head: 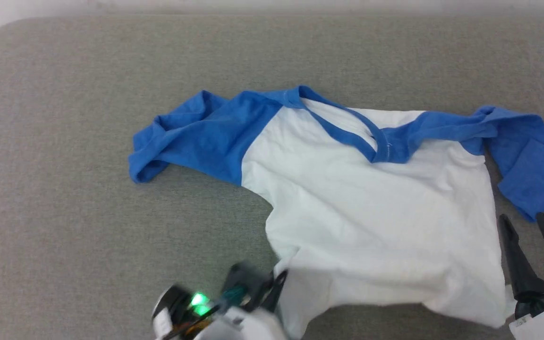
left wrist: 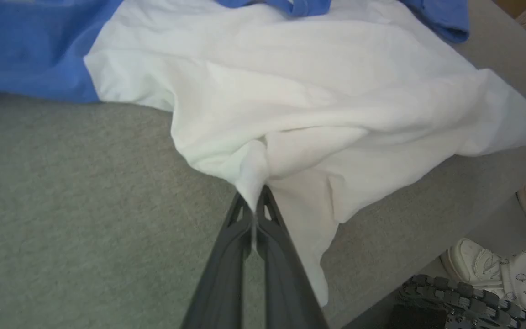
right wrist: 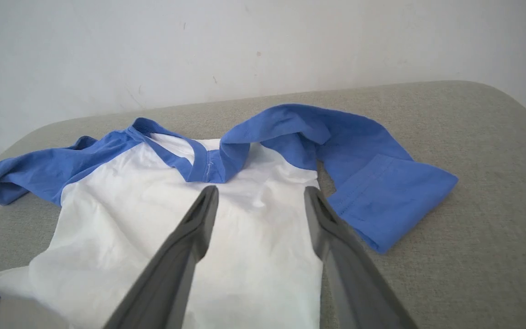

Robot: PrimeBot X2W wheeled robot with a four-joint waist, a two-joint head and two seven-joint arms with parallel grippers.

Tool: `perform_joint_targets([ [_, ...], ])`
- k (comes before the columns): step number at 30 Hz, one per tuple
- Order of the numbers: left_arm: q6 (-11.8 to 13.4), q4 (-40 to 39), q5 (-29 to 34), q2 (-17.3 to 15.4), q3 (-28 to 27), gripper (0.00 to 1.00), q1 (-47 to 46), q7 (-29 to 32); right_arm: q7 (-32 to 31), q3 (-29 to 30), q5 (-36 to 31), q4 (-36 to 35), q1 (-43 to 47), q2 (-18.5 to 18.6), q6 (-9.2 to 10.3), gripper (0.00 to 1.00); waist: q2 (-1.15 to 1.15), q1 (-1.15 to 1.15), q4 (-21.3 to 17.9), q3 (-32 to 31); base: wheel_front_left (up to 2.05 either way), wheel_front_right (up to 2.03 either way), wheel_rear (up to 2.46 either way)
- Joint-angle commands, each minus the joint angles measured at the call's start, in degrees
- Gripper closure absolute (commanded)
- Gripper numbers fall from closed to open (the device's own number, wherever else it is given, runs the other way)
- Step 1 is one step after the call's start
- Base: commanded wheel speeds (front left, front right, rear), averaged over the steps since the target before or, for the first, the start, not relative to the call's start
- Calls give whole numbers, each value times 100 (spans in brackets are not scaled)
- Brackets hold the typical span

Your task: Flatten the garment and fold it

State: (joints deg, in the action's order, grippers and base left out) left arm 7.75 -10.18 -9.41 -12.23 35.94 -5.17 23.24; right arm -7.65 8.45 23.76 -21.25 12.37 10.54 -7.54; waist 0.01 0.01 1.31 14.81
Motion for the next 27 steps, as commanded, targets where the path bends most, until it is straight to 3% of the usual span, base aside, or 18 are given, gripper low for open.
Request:
perform_joint_targets([
  [1,130,-393,-221,-187,-139,100,491,157,-25,-18,-17,-36,57,-20,5,0,-1,-1,136,-51,0,0,0],
  [6,534,-1041,-679,-720,-511,100,1828,569,-73,-28,-29,-47,105,10,5,0,-1,-1,245,-57,0,0,0],
  [8,647,-1031,-884,-741,-609,86,2192,560,-90,-42,-23,-48,116,14,5,0,-1,-1,274,-65,0,0,0],
  [10,709,-919,-931,-785,-730,60,2357,366,-106,-49,-23,-48,130,22,5,0,-1,-1,305,-82,0,0,0],
  [11,736,-880,-906,-774,-782,0,2354,217,-118,-49,-26,-44,145,30,5,0,-1,-1,328,-96,0,0,0],
  [13,781,-885,-865,-627,-890,0,2212,-243,-142,-52,-35,-45,166,35,5,0,-1,-1,360,-121,0,0,0],
  [20,438,-1461,-1103,267,-1116,0,1222,-2302,-215,-89,-79,-85,184,23,5,0,-1,-1,371,-224,0,0,0],
  [22,586,-1475,-671,345,-1307,0,876,-2951,-230,-95,-85,-99,186,18,5,0,-1,-1,346,-231,0,0,0],
  [24,826,-1346,162,202,-1386,0,555,-3454,-253,-90,-103,-116,151,54,5,0,-1,-1,297,-233,0,0,0],
  [27,1176,-1044,1318,23,-1231,0,313,-3660,-286,-22,-155,-141,35,178,5,0,-1,-1,222,-208,0,0,0],
])
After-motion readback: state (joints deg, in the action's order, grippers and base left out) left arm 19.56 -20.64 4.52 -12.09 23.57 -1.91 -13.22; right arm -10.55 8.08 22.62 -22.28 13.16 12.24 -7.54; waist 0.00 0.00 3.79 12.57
